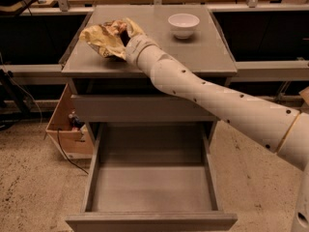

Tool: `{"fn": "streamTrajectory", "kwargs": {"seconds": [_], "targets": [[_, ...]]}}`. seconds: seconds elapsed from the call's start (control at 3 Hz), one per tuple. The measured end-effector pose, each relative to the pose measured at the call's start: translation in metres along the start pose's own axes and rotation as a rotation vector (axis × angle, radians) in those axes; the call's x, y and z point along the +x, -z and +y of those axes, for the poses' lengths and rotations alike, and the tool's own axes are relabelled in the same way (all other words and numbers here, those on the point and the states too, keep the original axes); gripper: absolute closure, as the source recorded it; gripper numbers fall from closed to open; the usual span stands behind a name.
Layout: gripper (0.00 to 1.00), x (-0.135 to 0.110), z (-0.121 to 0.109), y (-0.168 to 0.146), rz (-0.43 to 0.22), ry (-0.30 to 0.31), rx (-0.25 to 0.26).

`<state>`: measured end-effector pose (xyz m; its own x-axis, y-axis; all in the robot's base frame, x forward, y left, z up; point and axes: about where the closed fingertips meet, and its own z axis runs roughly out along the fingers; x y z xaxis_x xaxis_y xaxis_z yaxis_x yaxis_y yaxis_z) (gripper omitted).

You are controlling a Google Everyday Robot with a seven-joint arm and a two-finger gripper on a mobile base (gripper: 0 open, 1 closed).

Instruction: Pick brown chip bag from middle drawer and place on counter

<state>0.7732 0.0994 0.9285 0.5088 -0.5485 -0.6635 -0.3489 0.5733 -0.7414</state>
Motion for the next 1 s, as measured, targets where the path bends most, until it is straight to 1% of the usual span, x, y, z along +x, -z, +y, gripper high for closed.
{"fn": "streamTrajectory", "kwargs": {"seconds": [0.33, 0.67, 1.0], "targets": [[0.00, 0.000, 0.000, 0.000, 0.000, 0.000, 0.000], [0.00, -0.003, -0.007, 0.012, -0.001, -0.033, 0.007], [0.00, 0.003, -0.040, 0.050, 0.031, -0.058, 0.074]]}}
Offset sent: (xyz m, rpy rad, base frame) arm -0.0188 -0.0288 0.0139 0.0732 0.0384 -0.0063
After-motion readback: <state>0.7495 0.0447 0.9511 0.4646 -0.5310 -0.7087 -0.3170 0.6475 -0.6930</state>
